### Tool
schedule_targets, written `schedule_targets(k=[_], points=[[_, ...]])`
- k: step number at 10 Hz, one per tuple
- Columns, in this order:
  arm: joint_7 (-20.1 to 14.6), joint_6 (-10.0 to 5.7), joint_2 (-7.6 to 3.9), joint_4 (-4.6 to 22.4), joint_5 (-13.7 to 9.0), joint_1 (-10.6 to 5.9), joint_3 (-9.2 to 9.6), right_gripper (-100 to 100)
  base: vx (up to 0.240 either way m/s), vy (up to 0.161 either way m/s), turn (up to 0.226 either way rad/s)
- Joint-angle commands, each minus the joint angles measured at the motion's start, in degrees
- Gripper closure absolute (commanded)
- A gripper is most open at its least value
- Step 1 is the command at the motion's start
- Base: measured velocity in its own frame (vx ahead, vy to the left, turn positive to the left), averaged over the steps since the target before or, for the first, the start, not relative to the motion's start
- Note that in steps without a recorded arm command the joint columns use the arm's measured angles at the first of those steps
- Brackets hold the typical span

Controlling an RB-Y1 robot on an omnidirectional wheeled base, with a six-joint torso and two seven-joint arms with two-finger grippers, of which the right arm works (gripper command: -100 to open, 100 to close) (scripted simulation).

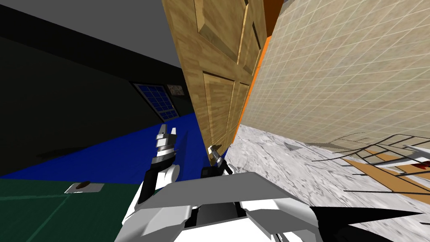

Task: Push the door open

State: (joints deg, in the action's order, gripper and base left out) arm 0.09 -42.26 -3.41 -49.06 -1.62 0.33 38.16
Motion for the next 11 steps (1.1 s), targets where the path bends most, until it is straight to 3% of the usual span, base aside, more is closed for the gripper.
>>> schedule_targets(k=[1,10,11], points=[[0.2,-0.30,-0.44,0.3,-0.4,-0.41,-1.43,100,0.124,0.162,-0.048],[1.4,-0.48,-0.97,1.9,-2.6,-1.57,-8.46,100,0.132,0.167,-0.059],[1.1,-0.76,-0.92,1.7,-2.4,-1.40,-7.37,-100,-0.063,0.056,-0.055]])
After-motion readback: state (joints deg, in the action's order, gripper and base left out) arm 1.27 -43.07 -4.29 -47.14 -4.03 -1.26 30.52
